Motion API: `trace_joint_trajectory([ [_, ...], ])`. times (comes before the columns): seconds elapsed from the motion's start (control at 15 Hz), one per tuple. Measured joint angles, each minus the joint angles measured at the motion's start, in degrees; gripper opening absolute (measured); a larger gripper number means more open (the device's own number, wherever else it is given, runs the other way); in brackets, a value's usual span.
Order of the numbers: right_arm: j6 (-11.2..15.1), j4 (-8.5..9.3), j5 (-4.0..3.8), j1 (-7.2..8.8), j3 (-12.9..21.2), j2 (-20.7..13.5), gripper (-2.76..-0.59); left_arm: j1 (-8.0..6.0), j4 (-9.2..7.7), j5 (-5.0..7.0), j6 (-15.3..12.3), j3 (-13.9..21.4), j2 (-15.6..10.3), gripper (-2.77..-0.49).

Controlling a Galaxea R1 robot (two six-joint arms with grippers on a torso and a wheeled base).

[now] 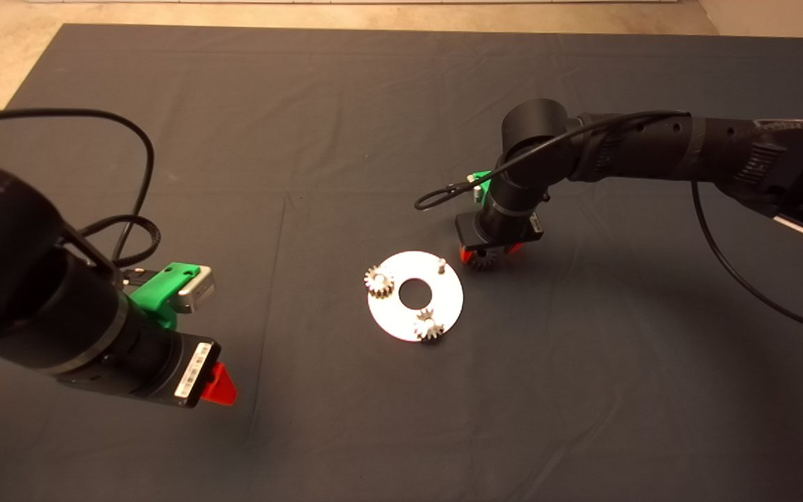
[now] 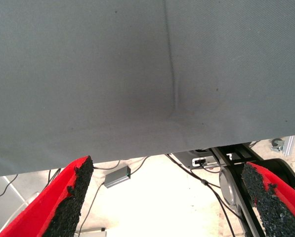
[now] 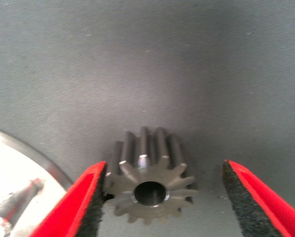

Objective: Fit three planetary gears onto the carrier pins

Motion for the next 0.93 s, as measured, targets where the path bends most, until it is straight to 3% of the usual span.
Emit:
trace_joint_trajectory([
  [0.47, 0.00, 0.00, 0.02, -0.01, 0.00, 0.46, -1.98, 0.00, 0.00, 0.01, 0.00, 0.00, 0.00, -1.08],
  [0.73, 0.00, 0.00, 0.00, 0.00, 0.00, 0.50, -1.98, 0.00, -0.02, 0.00, 0.00, 0.11, 0.00, -1.08],
  [0.93, 0.02, 0.00, 0.11, -0.01, 0.04, 0.53, -2.13, -0.02, -0.04, 0.00, 0.00, 0.11, 0.00, -1.08],
])
